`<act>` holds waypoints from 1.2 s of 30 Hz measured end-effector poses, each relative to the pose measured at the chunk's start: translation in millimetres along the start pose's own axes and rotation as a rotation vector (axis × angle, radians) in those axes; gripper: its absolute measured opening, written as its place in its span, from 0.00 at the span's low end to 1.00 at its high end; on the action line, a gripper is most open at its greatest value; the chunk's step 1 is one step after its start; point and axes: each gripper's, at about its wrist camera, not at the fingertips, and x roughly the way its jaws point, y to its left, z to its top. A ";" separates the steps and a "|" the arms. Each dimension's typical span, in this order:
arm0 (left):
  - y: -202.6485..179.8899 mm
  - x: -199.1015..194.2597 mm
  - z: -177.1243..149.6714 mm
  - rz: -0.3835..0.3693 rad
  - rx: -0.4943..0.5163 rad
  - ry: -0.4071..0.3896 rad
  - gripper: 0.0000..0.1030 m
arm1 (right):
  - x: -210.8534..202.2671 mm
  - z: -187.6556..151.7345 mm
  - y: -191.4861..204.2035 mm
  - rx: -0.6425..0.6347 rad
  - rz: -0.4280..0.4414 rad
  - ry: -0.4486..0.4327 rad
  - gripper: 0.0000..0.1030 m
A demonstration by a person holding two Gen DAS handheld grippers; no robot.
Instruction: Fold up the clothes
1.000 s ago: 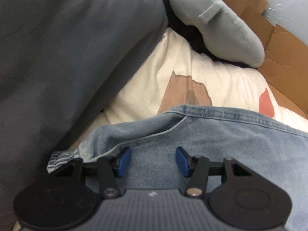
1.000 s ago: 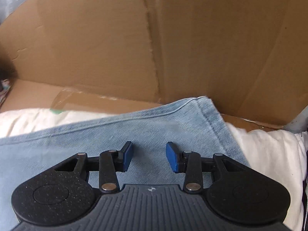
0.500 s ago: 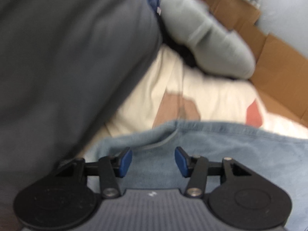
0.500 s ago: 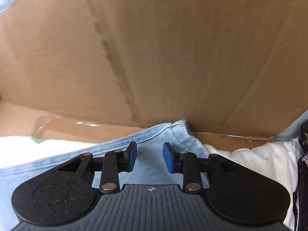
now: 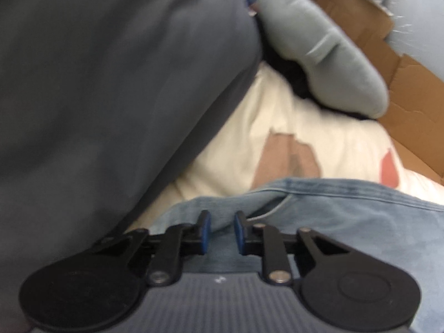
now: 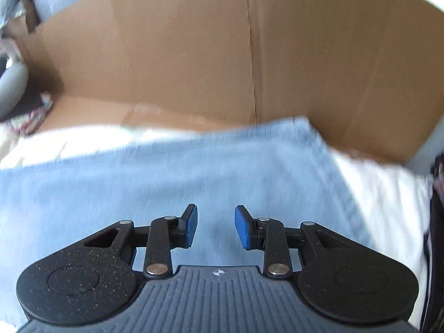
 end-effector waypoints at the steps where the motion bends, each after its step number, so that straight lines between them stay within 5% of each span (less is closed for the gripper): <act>1: 2.7 5.0 -0.4 0.006 0.001 0.006 0.09 | 1.7 -6.4 -0.5 -0.001 -0.008 0.016 0.35; 9: 22.8 29.8 9.3 -0.031 -0.031 0.055 0.03 | 4.1 -22.4 -0.6 -0.003 -0.052 0.029 0.34; 17: 19.9 -21.0 30.2 -0.063 0.026 0.057 0.09 | -6.1 -20.5 4.8 0.015 -0.070 0.033 0.34; 25: 15.7 -49.1 10.3 -0.084 0.057 0.146 0.10 | -29.0 -20.2 10.4 0.002 -0.046 0.013 0.35; 36: 33.5 0.7 -14.7 -0.015 0.085 0.203 0.03 | -33.5 -51.3 0.7 0.022 0.016 0.108 0.37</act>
